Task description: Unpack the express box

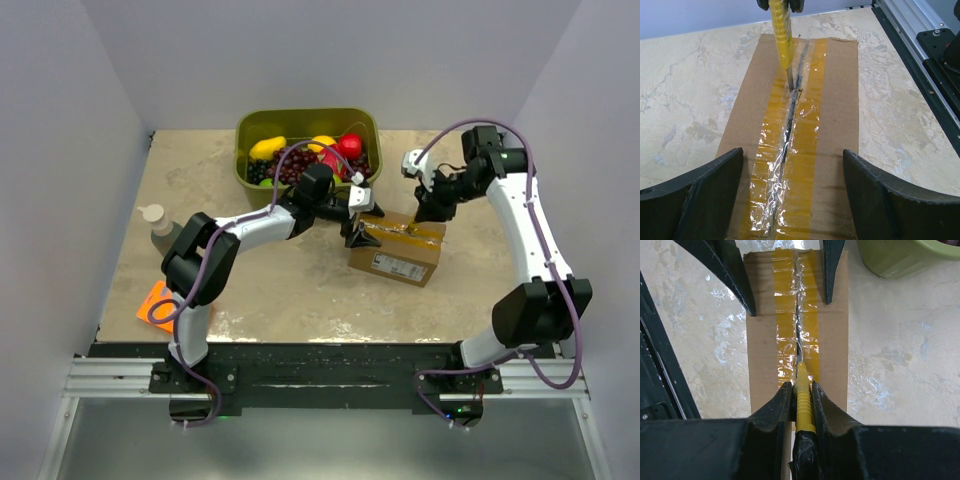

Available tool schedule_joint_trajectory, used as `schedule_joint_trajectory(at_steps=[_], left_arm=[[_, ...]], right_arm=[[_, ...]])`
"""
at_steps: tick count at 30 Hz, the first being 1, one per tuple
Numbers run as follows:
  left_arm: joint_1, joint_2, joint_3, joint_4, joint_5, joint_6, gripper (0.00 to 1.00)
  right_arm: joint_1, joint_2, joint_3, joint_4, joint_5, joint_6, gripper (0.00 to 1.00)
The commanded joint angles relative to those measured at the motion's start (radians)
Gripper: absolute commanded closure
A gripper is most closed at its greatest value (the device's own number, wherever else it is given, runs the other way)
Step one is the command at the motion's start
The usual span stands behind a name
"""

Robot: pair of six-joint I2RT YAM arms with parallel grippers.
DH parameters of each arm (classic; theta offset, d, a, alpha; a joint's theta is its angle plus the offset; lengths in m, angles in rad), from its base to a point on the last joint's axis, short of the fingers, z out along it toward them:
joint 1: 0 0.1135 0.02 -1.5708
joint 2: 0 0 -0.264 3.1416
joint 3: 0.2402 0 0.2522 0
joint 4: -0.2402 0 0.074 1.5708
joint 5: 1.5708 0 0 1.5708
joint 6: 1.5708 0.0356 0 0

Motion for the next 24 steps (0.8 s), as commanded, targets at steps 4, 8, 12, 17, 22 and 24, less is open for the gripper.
schedule_joint_trajectory(at_steps=[4,8,12,17,22,24], left_arm=[[0.001,0.052,-0.026,-0.132,-0.057,0.023,0.16],[0.001,0.053,-0.026,-0.133,-0.06,0.024,0.16],[0.001,0.053,-0.027,-0.135,-0.061,0.024,0.16],[0.001,0.05,-0.029,-0.14,-0.067,0.027,0.16],[0.001,0.053,-0.026,-0.141,-0.072,0.033,0.16],[0.001,0.056,-0.021,-0.143,-0.074,0.041,0.16]], right_arm=[[-0.002,0.001,-0.016,-0.003,-0.026,-0.018,1.0],[-0.002,0.009,-0.031,-0.011,-0.025,-0.027,1.0],[-0.001,0.011,-0.059,0.005,-0.022,-0.038,1.0],[-0.001,0.008,-0.055,-0.006,-0.008,-0.052,1.0],[-0.004,-0.006,-0.028,-0.044,0.043,-0.078,1.0],[-0.007,-0.011,-0.019,-0.058,0.055,-0.079,1.0]])
